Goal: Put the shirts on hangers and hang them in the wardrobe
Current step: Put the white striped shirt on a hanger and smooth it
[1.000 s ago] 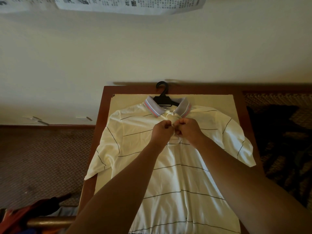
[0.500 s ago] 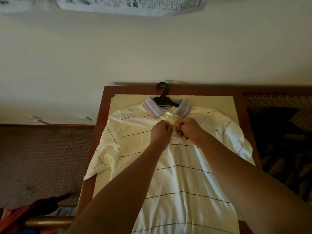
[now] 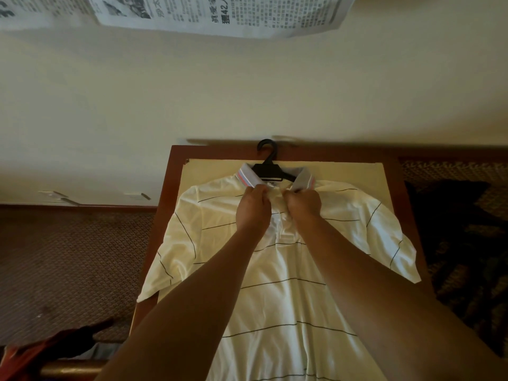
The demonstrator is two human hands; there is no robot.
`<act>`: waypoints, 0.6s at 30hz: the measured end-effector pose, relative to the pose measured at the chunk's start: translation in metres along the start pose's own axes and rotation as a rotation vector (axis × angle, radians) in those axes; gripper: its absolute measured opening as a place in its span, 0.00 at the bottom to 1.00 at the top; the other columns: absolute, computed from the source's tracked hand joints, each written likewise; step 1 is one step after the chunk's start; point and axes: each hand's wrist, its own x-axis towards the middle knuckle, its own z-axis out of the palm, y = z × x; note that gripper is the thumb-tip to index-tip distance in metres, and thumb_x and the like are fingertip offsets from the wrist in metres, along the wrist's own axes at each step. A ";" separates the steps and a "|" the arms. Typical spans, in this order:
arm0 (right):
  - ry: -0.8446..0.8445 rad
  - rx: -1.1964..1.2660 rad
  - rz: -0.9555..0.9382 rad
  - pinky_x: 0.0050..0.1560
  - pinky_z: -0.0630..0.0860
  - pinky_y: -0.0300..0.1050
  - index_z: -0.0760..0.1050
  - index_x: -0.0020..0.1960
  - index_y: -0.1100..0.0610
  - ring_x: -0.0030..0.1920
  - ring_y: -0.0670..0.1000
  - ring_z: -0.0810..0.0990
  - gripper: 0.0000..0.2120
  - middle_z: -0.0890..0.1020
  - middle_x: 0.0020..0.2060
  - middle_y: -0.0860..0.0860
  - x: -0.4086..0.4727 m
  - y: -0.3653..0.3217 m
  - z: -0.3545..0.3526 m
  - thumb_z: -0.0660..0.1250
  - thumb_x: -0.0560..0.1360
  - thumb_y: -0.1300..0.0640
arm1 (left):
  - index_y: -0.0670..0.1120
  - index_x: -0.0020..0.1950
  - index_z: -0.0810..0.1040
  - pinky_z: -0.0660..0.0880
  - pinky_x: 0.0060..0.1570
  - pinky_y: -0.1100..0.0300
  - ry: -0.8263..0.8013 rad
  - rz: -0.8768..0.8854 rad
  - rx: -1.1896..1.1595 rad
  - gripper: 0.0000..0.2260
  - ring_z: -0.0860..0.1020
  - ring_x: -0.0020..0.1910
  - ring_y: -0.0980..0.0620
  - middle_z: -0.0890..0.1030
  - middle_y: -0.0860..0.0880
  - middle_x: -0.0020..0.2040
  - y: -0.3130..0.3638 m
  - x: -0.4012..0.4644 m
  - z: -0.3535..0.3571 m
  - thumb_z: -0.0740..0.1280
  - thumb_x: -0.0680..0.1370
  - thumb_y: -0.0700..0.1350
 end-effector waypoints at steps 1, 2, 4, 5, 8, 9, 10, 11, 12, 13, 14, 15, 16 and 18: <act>-0.002 0.035 -0.001 0.57 0.76 0.51 0.59 0.75 0.64 0.56 0.60 0.79 0.32 0.80 0.56 0.61 -0.001 -0.001 0.000 0.67 0.75 0.59 | 0.45 0.61 0.77 0.76 0.47 0.55 -0.010 0.024 0.040 0.13 0.78 0.50 0.46 0.77 0.45 0.55 0.000 0.003 0.001 0.58 0.80 0.40; -0.012 0.071 0.011 0.57 0.77 0.53 0.60 0.74 0.64 0.55 0.61 0.80 0.30 0.80 0.56 0.62 0.000 0.000 0.000 0.66 0.74 0.62 | 0.46 0.60 0.77 0.77 0.46 0.53 -0.022 0.043 0.081 0.13 0.77 0.51 0.45 0.76 0.45 0.55 0.000 0.006 0.003 0.58 0.80 0.40; -0.031 0.143 0.033 0.55 0.78 0.55 0.66 0.71 0.64 0.51 0.61 0.80 0.26 0.80 0.53 0.63 0.003 0.004 0.000 0.65 0.74 0.65 | 0.46 0.58 0.79 0.77 0.45 0.52 -0.044 0.064 0.156 0.12 0.77 0.51 0.46 0.75 0.45 0.53 0.001 0.011 0.005 0.58 0.80 0.41; -0.042 0.173 0.038 0.52 0.79 0.54 0.70 0.67 0.62 0.48 0.60 0.80 0.22 0.81 0.51 0.63 0.003 0.006 0.000 0.64 0.74 0.65 | 0.47 0.57 0.80 0.77 0.45 0.53 -0.050 0.070 0.191 0.12 0.77 0.51 0.47 0.75 0.46 0.53 0.002 0.013 0.007 0.58 0.80 0.42; -0.037 0.221 0.010 0.43 0.78 0.47 0.76 0.44 0.58 0.41 0.55 0.80 0.03 0.81 0.44 0.59 0.005 0.012 -0.004 0.65 0.75 0.65 | 0.46 0.54 0.81 0.77 0.46 0.55 -0.052 0.071 0.254 0.12 0.77 0.50 0.47 0.76 0.45 0.51 0.007 0.016 0.010 0.58 0.81 0.41; -0.027 0.233 -0.006 0.42 0.78 0.45 0.75 0.40 0.57 0.40 0.53 0.79 0.06 0.80 0.41 0.57 0.006 0.014 -0.005 0.66 0.76 0.64 | 0.46 0.53 0.81 0.77 0.46 0.54 -0.053 0.067 0.266 0.12 0.77 0.50 0.47 0.77 0.45 0.51 0.009 0.017 0.011 0.58 0.81 0.41; -0.019 0.250 -0.024 0.41 0.77 0.45 0.75 0.38 0.56 0.39 0.53 0.79 0.08 0.80 0.39 0.56 0.006 0.015 -0.006 0.66 0.76 0.62 | 0.45 0.53 0.82 0.78 0.47 0.54 -0.057 0.062 0.275 0.12 0.77 0.50 0.47 0.77 0.45 0.51 0.011 0.018 0.012 0.58 0.81 0.42; -0.015 0.267 -0.043 0.42 0.78 0.46 0.76 0.38 0.56 0.39 0.52 0.79 0.09 0.80 0.37 0.55 0.006 0.017 -0.007 0.66 0.77 0.60 | 0.45 0.52 0.82 0.78 0.47 0.53 -0.057 0.057 0.280 0.11 0.78 0.49 0.47 0.77 0.45 0.51 0.012 0.019 0.014 0.59 0.81 0.42; -0.014 0.280 -0.058 0.43 0.78 0.47 0.76 0.37 0.55 0.39 0.52 0.80 0.10 0.80 0.36 0.55 0.005 0.018 -0.007 0.67 0.77 0.59 | 0.44 0.51 0.81 0.79 0.47 0.52 -0.058 0.047 0.274 0.11 0.78 0.49 0.47 0.77 0.45 0.51 0.014 0.020 0.015 0.59 0.80 0.42; -0.016 0.294 -0.069 0.44 0.78 0.48 0.77 0.37 0.55 0.39 0.53 0.80 0.10 0.80 0.36 0.55 0.005 0.019 -0.006 0.67 0.77 0.58 | 0.43 0.51 0.81 0.79 0.47 0.51 -0.059 0.036 0.267 0.11 0.78 0.49 0.46 0.78 0.44 0.50 0.016 0.020 0.016 0.59 0.80 0.42; -0.020 0.308 -0.073 0.44 0.78 0.48 0.77 0.36 0.55 0.38 0.53 0.79 0.11 0.80 0.35 0.55 0.004 0.020 -0.006 0.67 0.77 0.57 | 0.42 0.50 0.81 0.79 0.47 0.51 -0.056 0.026 0.262 0.11 0.79 0.49 0.46 0.78 0.44 0.50 0.017 0.021 0.017 0.59 0.80 0.41; -0.027 0.314 -0.069 0.42 0.77 0.48 0.77 0.36 0.55 0.37 0.52 0.79 0.11 0.80 0.34 0.55 0.004 0.021 -0.005 0.67 0.77 0.57 | 0.42 0.50 0.81 0.79 0.47 0.51 -0.052 0.017 0.260 0.10 0.79 0.49 0.46 0.78 0.44 0.50 0.018 0.022 0.017 0.59 0.80 0.41; -0.031 0.323 -0.070 0.40 0.77 0.46 0.77 0.36 0.56 0.36 0.51 0.79 0.11 0.80 0.33 0.55 0.004 0.022 -0.005 0.67 0.77 0.57 | 0.42 0.51 0.81 0.79 0.47 0.52 -0.049 0.004 0.251 0.10 0.79 0.49 0.46 0.78 0.44 0.50 0.018 0.022 0.017 0.60 0.80 0.41; -0.042 0.328 -0.073 0.37 0.75 0.43 0.77 0.37 0.57 0.33 0.50 0.77 0.11 0.79 0.31 0.54 0.003 0.023 -0.005 0.66 0.78 0.57 | 0.42 0.53 0.80 0.79 0.48 0.54 -0.044 -0.033 0.213 0.09 0.79 0.49 0.47 0.78 0.44 0.51 0.018 0.023 0.017 0.61 0.80 0.41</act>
